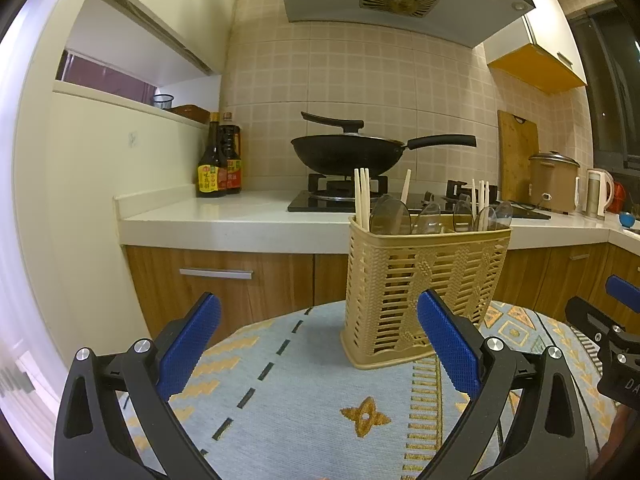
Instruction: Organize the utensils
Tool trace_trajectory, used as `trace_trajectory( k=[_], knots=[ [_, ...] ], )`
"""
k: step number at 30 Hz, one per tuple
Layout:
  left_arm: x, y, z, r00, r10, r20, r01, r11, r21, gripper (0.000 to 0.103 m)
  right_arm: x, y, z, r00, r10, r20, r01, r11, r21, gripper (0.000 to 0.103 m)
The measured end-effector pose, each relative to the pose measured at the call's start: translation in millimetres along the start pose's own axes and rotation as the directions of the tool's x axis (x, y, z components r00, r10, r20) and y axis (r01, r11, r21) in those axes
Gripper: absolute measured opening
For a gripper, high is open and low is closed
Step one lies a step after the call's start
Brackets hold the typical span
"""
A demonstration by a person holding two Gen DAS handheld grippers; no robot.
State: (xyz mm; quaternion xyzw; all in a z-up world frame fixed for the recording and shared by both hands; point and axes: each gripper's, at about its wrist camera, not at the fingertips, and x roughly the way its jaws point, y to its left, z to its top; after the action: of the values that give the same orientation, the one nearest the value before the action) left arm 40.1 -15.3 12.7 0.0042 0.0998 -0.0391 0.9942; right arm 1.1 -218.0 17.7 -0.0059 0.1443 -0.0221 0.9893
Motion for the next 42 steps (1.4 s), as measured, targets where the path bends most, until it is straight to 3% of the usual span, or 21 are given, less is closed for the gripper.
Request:
trace_trajectory(
  k=[42],
  knots=[
    [0.7, -9.2, -1.1, 1.000, 0.006, -0.008, -0.006, 0.999, 0.046, 0.095, -2.6, 2.9, 0.1, 1.000, 0.000, 0.009, 0.000, 1.000, -0.001, 0.089]
  ],
)
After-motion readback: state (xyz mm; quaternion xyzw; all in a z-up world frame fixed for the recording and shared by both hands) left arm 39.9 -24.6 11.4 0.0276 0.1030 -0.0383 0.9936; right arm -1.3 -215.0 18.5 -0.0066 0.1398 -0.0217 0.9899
